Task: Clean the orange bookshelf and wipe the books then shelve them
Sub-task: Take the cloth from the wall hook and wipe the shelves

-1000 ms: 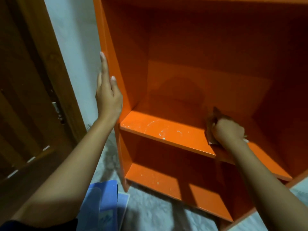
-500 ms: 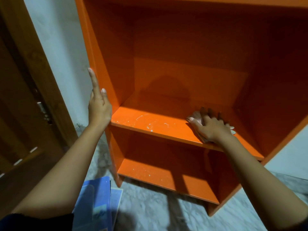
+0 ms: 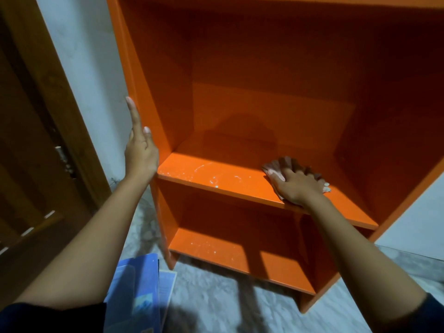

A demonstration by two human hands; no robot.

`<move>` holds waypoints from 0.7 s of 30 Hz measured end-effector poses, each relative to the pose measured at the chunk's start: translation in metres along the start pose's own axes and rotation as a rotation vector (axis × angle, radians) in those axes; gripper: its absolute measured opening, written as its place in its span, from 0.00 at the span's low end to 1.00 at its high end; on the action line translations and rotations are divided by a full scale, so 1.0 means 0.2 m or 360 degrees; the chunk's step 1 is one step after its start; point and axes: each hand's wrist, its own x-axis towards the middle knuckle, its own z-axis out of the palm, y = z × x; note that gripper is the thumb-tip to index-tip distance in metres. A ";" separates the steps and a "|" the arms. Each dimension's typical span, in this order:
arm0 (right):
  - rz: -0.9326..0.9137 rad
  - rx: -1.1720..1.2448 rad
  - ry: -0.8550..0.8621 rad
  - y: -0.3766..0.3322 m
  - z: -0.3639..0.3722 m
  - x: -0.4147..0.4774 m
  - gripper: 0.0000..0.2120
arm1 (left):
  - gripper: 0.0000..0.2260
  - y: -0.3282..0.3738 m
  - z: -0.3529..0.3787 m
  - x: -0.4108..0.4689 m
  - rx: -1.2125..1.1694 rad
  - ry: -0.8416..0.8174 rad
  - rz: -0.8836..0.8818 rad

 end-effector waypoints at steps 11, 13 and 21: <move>-0.0330 0.0083 0.0023 -0.42 0.05 0.14 0.30 | 0.25 -0.02 -0.02 0.02 0.0051 -0.0057 0.0119; -0.0403 0.0085 0.0012 -0.51 0.06 0.14 0.28 | 0.25 -0.02 -0.02 0.02 0.0045 -0.0073 0.0139; -0.0699 0.0060 -0.0024 -0.77 0.11 0.17 0.28 | 0.26 -0.04 -0.04 0.03 0.0019 -0.0157 0.0129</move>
